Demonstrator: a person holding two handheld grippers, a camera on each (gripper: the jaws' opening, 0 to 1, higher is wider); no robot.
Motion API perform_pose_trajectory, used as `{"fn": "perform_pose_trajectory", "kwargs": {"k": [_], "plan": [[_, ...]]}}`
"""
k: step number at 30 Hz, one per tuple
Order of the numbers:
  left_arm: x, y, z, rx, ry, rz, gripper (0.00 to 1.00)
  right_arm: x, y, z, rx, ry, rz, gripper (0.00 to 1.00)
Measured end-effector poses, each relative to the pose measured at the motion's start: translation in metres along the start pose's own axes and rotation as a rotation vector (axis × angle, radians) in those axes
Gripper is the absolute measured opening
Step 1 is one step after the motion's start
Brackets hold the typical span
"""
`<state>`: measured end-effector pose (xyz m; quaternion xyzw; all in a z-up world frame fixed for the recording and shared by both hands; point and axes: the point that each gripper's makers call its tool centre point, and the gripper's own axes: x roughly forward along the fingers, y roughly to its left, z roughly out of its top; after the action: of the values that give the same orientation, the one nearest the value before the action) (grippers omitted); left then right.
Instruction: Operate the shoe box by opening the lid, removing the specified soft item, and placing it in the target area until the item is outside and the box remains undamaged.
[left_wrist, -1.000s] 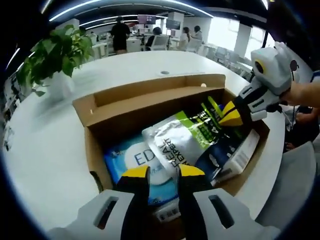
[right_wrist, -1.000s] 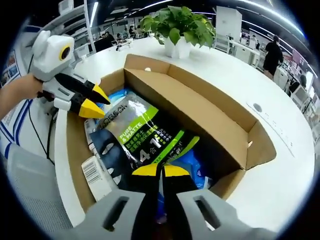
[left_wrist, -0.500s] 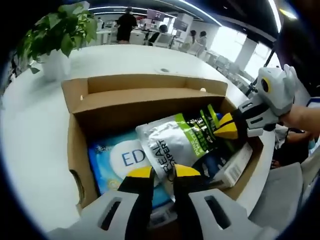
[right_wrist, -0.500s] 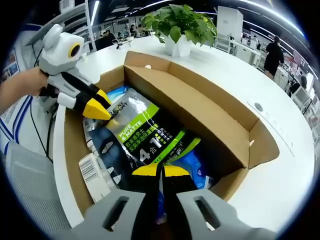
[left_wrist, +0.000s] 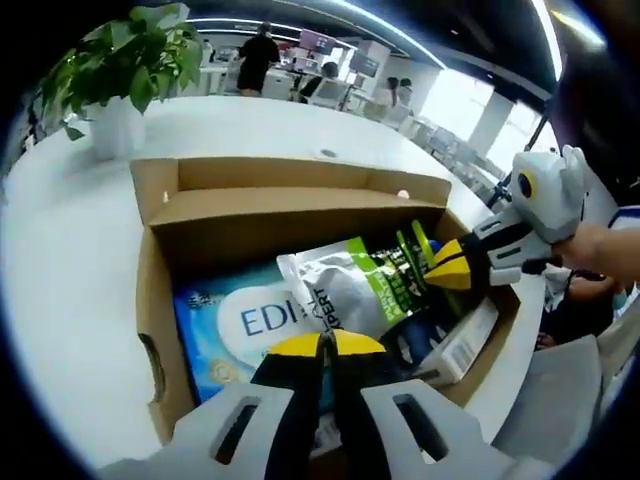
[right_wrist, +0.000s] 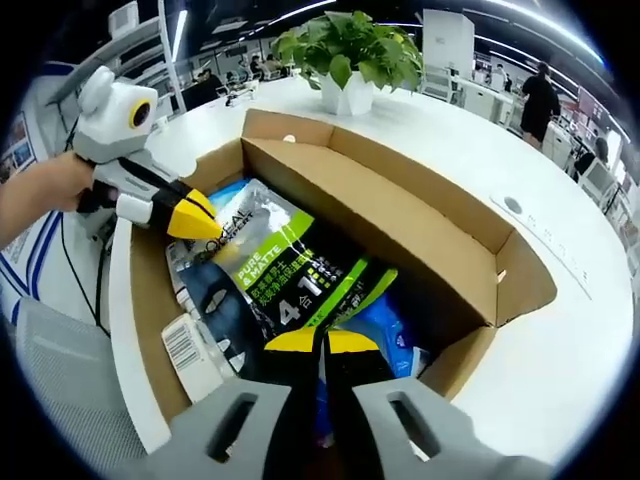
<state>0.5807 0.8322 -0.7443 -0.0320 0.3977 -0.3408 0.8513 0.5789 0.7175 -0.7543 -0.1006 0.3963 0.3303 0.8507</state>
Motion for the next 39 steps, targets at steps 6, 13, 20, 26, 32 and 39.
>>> {"fn": "perform_pose_trajectory", "kwargs": {"k": [6,13,20,26,32,39], "plan": [[-0.002,-0.002,0.004,-0.02,-0.011,0.006,0.0,-0.006,0.001,0.004,0.017,-0.017,0.003,0.0],[-0.011,-0.003,0.011,-0.026,-0.033,0.016,0.0,-0.015,0.005,0.013,0.054,-0.056,0.009,0.0],[-0.019,-0.008,0.02,-0.021,-0.049,0.02,0.0,-0.023,0.005,0.022,0.07,-0.089,0.007,0.0],[-0.022,-0.014,0.03,-0.005,-0.059,0.02,0.0,-0.034,0.001,0.029,0.095,-0.117,0.004,0.0],[-0.023,-0.022,0.042,0.009,-0.073,0.01,0.0,-0.048,-0.007,0.035,0.125,-0.146,-0.006,0.0],[-0.02,-0.035,0.052,0.034,-0.081,-0.011,0.0,-0.063,-0.017,0.037,0.155,-0.164,-0.023,0.0]]}}
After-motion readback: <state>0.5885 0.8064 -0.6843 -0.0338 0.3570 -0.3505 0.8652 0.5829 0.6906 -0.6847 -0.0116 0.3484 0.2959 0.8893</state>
